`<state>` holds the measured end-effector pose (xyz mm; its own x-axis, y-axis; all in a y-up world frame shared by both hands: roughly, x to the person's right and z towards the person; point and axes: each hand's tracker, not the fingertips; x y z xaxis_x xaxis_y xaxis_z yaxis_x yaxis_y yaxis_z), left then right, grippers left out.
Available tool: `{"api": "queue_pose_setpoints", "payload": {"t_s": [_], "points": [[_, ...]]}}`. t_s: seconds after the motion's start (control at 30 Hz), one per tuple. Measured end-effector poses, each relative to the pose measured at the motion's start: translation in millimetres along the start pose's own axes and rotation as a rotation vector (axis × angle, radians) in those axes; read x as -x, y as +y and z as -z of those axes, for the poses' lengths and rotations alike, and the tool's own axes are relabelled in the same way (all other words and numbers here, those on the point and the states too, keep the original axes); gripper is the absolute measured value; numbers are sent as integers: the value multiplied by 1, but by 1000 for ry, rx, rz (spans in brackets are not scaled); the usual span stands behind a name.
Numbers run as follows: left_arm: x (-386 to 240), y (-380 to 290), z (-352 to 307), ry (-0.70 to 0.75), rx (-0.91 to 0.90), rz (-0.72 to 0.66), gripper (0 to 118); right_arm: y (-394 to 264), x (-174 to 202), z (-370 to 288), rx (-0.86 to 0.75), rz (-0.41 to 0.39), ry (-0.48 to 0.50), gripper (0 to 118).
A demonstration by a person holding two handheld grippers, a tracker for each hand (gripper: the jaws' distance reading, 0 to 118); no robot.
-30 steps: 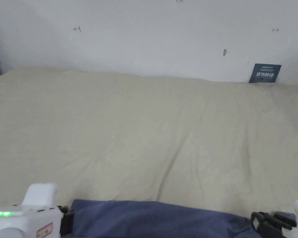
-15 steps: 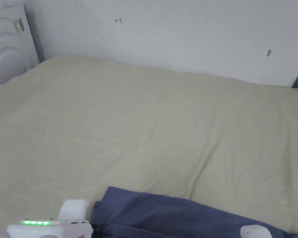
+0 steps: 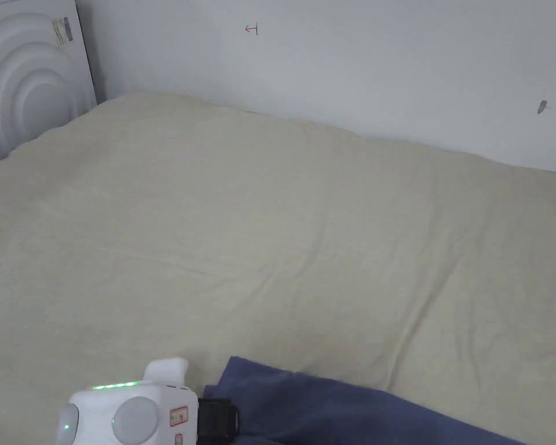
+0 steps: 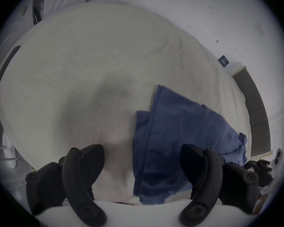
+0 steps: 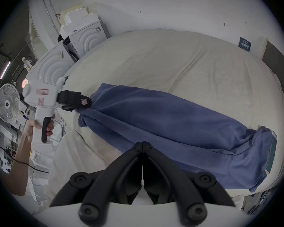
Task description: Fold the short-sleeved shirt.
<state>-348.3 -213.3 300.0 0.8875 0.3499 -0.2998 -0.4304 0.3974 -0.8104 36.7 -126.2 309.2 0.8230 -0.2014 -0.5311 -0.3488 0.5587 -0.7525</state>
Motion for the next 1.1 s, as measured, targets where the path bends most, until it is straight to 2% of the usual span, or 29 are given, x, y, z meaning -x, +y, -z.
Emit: {"api": "queue_pose_setpoints", "payload": {"t_s": [0.13,0.23,0.3,0.33,0.37,0.4,0.47,0.5,0.57,0.73,0.8,1.1], "points": [[-19,-9,-2,26,-48,114,101,1,3,6,27,-23,-9,4],[-35,-15,5,140,-26,176,93,2,6,10,48,-29,6,4],[-48,-18,0,159,-36,217,79,1,11,12,63,-62,-7,4],[-51,-19,-2,142,-37,221,66,1,12,13,64,-66,-11,4],[-54,-19,-5,128,-37,232,47,-1,10,16,71,-66,-9,4],[-57,-20,-5,95,-38,236,35,-1,9,17,74,-63,-1,4],[-59,-22,0,82,-31,237,17,-3,9,19,76,-51,2,4],[-60,-23,1,77,-27,243,17,-3,8,19,77,-45,5,4],[-58,-20,-1,23,-13,200,10,-5,7,18,73,-35,0,4],[-55,-25,1,-137,50,151,7,-6,-2,13,63,-4,-18,4],[-58,-29,1,-102,28,175,7,-7,-8,9,56,4,-32,4],[-43,-6,-23,-112,0,106,7,-16,-34,-8,36,64,-61,4]]}}
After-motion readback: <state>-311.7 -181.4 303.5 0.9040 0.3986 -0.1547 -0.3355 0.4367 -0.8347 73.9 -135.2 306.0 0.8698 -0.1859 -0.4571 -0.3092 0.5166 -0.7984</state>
